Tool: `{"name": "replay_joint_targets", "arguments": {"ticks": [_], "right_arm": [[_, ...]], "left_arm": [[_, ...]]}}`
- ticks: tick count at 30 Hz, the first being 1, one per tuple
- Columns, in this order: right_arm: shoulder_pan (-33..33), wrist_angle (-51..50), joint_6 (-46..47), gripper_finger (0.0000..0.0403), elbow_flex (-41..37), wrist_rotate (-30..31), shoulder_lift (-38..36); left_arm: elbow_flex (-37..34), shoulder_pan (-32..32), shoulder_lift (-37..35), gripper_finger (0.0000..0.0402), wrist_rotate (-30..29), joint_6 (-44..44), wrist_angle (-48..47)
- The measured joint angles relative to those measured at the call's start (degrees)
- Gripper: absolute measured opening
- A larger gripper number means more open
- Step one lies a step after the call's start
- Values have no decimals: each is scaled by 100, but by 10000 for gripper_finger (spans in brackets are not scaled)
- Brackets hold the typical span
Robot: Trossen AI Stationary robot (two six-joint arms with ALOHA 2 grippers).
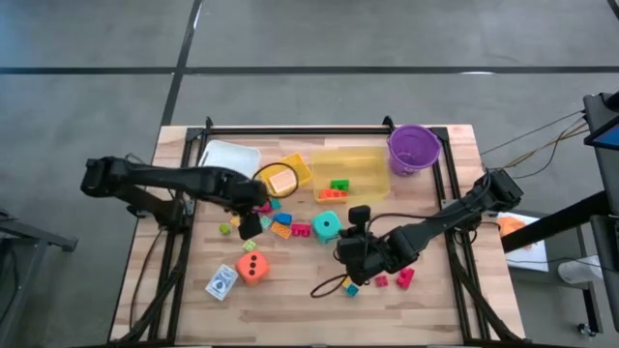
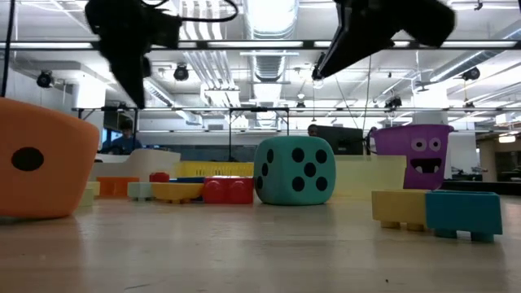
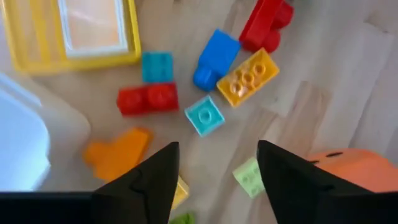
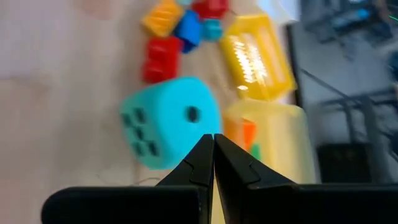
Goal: Pick & Place Toys
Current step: Put the orange dice into the white bin
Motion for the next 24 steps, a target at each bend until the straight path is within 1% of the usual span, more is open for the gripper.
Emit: {"name": "replay_joint_targets", "arguments": {"ticks": [2, 6, 9, 12, 14, 16, 18, 24], "right_arm": [[-3, 90, -127, 9, 0, -147, 0], [-6, 86, -27, 9, 30, -154, 0], [-8, 133, 204, 9, 58, -99, 0], [-28, 206, 489, 9, 59, 83, 0], [-32, 236, 614, 9, 59, 87, 0], [-36, 227, 634, 9, 59, 64, 0], [-28, 230, 697, 9, 59, 47, 0], [-3, 231, 902, 9, 55, 36, 0]], "left_arm": [[-216, -88, -148, 202, -32, -358, 1], [-407, -312, -279, 190, -50, -1041, -17], [-387, -590, -279, 189, -16, -1243, -36], [-227, -856, -261, 188, -10, -1477, -140], [-122, -1070, -261, 188, -17, -1652, -231], [-23, -1378, -261, 188, -24, -1671, -190], [39, -1826, -257, 188, -51, -1553, -166], [5, -3240, -239, 188, -696, -1361, -79]]}}
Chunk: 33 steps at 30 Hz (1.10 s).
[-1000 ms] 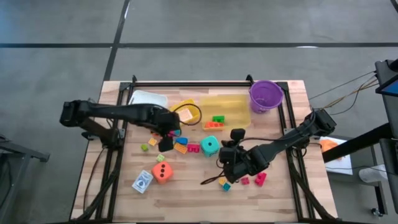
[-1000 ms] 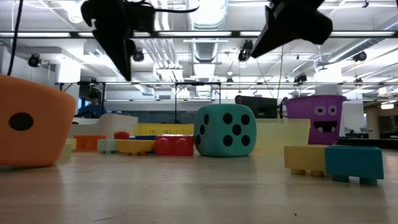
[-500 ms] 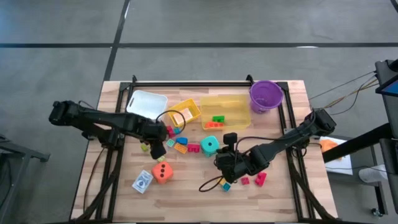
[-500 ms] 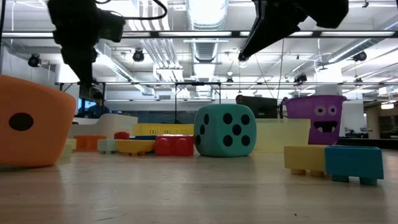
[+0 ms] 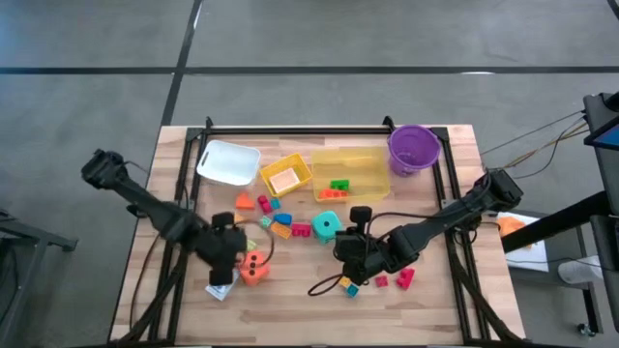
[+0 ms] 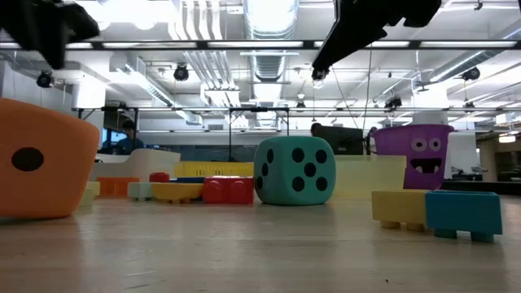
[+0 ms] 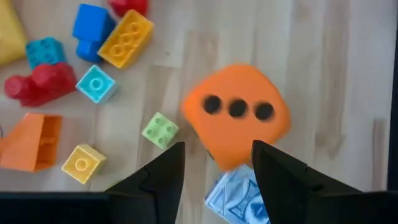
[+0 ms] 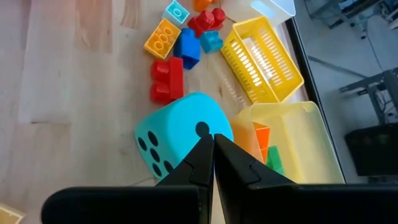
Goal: Pick & Place Toys
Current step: Put the orange dice into the white bin
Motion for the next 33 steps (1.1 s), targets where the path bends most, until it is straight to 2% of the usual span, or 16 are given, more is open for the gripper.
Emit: {"name": "replay_joint_targets", "arguments": {"ticks": [4, 8, 17, 25, 29, 33], "right_arm": [[0, 1, 41, 9, 0, 0, 0], [0, 5, 80, 9, -2, -2, 0], [0, 2, 62, 9, -4, -4, 0], [-2, 3, 60, 9, -7, -9, 0], [-2, 6, 60, 9, -7, -13, 0], [-6, 10, 60, 9, -7, -15, 0]], "left_arm": [[2, -286, 4, 188, -39, -317, 41], [31, -278, 4, 188, 408, -562, 361], [-259, -370, 30, 188, 597, -537, 1390], [-397, -383, 46, 191, 566, -598, 1155], [-397, -414, 69, 221, 507, -625, 978], [-397, -445, 68, 283, 519, -517, 853]]}}
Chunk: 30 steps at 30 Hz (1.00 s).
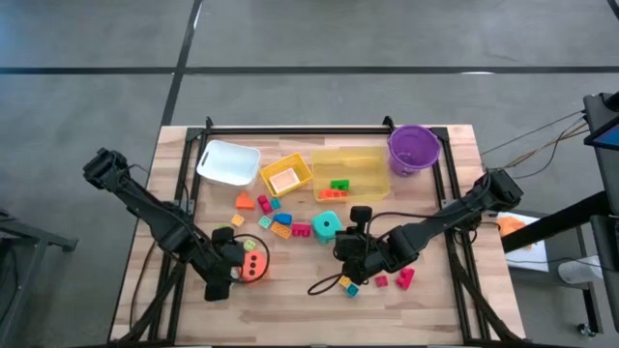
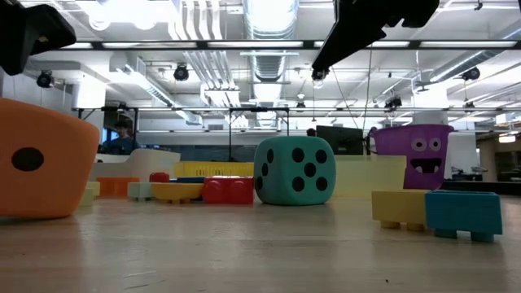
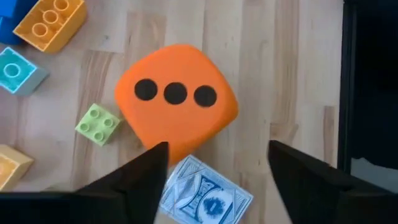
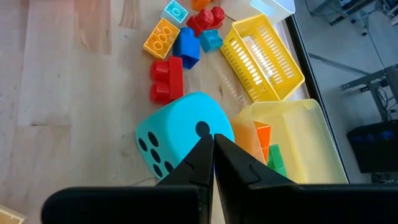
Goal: Pick & Place Toys
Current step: Put the orange dice into the white bin
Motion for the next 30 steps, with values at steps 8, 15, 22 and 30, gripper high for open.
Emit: {"name": "replay_joint_targets", "arguments": {"ticks": [8, 15, 22, 30], "right_arm": [[-1, 14, -1, 9, 0, 0, 0], [1, 18, 0, 9, 0, 1, 0], [5, 35, -2, 9, 0, 2, 0], [3, 34, -1, 9, -2, 2, 0]], "left_arm": [[0, -327, 0, 394, -326, 609, 1], [0, -1124, 0, 365, -1634, 1635, 647], [0, -1597, 109, 321, -2313, 2054, 826], [0, -1608, 291, 281, -2406, 2008, 548]]}}
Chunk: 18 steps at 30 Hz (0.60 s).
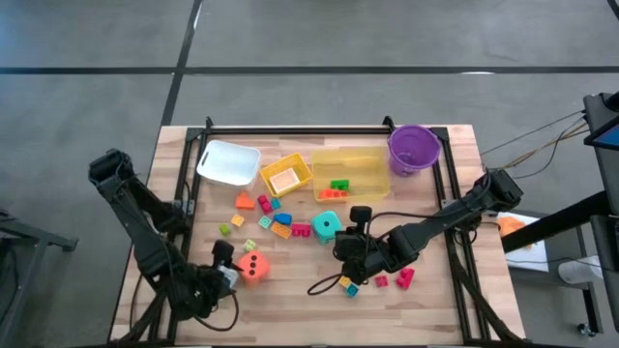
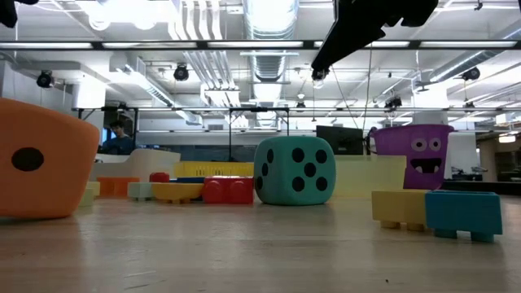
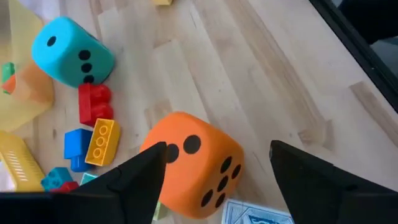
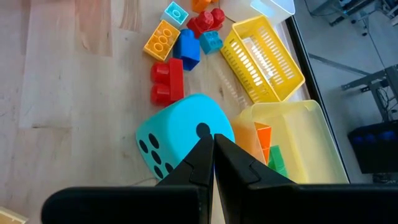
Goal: Pick & Place Toys
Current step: Put the orange dice into the white bin
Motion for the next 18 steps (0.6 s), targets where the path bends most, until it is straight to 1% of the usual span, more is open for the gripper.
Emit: {"name": "replay_joint_targets", "arguments": {"ticks": [3, 7, 9, 11, 14, 16, 18], "right_arm": [[0, 0, -1, 9, 0, 0, 0], [0, 0, -1, 9, 0, 0, 0], [0, 2, -1, 9, 0, 0, 0], [0, 0, -1, 9, 0, 0, 0], [0, 0, -1, 9, 0, 2, 0], [0, 2, -1, 9, 0, 1, 0], [0, 1, -1, 9, 0, 2, 0]], "left_arm": [[-2, 26, -5, 273, -123, 33, -11], [-217, 71, -5, 272, -754, 12, 80], [-380, 68, -5, 280, -878, 84, 132], [-616, 62, -5, 298, -874, 184, 306], [-935, 41, -3, 342, -888, 286, 652], [-1057, -9, -1, 374, -935, 588, 870], [-1099, -94, -1, 393, -1026, 786, 1043]]}}
